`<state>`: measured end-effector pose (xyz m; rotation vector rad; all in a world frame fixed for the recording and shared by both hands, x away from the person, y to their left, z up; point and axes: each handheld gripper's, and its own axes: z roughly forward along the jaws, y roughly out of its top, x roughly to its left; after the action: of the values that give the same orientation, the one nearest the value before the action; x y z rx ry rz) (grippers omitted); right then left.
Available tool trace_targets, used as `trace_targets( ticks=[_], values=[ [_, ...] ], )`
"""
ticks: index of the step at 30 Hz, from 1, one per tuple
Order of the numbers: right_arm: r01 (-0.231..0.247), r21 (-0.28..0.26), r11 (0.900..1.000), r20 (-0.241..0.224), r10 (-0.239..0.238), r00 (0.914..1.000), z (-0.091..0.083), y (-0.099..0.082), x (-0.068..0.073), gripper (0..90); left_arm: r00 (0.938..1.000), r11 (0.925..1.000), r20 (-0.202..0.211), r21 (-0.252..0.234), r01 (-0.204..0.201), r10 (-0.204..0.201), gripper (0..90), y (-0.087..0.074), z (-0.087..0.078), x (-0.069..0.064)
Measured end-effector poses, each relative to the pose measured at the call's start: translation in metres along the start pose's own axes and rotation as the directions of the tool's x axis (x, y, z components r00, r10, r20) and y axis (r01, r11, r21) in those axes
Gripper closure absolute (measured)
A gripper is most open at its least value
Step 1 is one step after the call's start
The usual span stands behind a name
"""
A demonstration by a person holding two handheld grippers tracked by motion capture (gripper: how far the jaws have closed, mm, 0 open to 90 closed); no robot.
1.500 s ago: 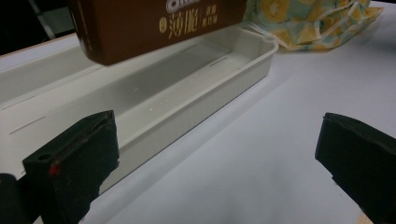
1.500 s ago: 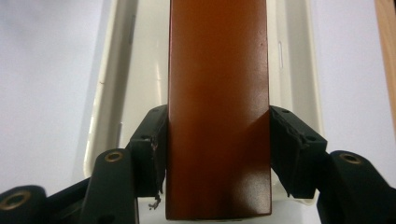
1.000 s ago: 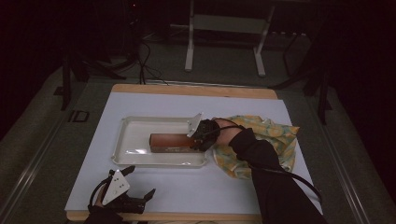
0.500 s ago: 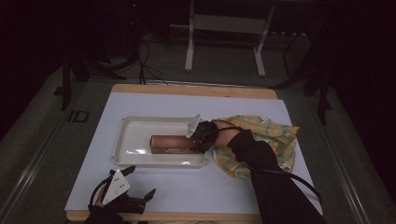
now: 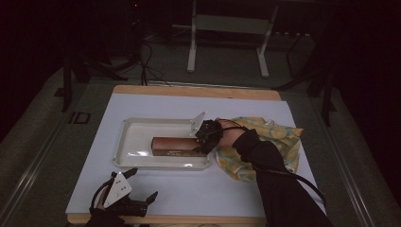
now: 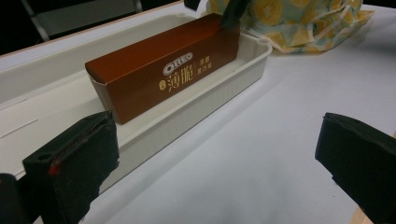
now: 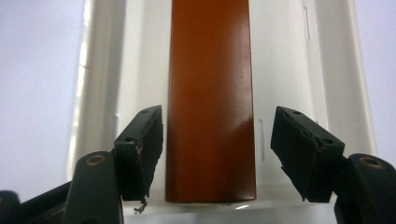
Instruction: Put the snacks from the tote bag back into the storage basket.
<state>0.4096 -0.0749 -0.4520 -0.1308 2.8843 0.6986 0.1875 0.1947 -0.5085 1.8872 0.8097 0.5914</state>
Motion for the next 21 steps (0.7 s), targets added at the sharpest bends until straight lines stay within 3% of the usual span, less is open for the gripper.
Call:
trace_targets(
  ticks=[10,14,18,21],
  values=[
    [-0.02,-0.023,0.9995,0.029,0.02,0.9994,-0.022,-0.003,-0.001,30.4,1.0,1.0,-0.002,0.0,0.003,-0.003,0.0,0.0,0.0,0.0],
    [-0.063,-0.034,0.9974,0.037,0.064,0.9972,-0.035,-0.008,-0.004,18.3,1.0,1.0,-0.003,0.001,0.003,-0.003,0.0,0.0,0.001,0.0],
    [-0.064,-0.053,0.9965,0.068,0.068,0.9953,-0.044,-0.011,-0.003,13.5,1.0,1.0,-0.003,0.003,0.005,-0.005,0.0,0.0,0.001,0.0],
    [-0.091,-0.079,0.9927,0.071,0.096,0.9928,-0.056,-0.015,-0.005,11.9,1.0,1.0,-0.003,0.003,0.005,-0.005,0.0,0.0,0.001,0.0]
  ],
)
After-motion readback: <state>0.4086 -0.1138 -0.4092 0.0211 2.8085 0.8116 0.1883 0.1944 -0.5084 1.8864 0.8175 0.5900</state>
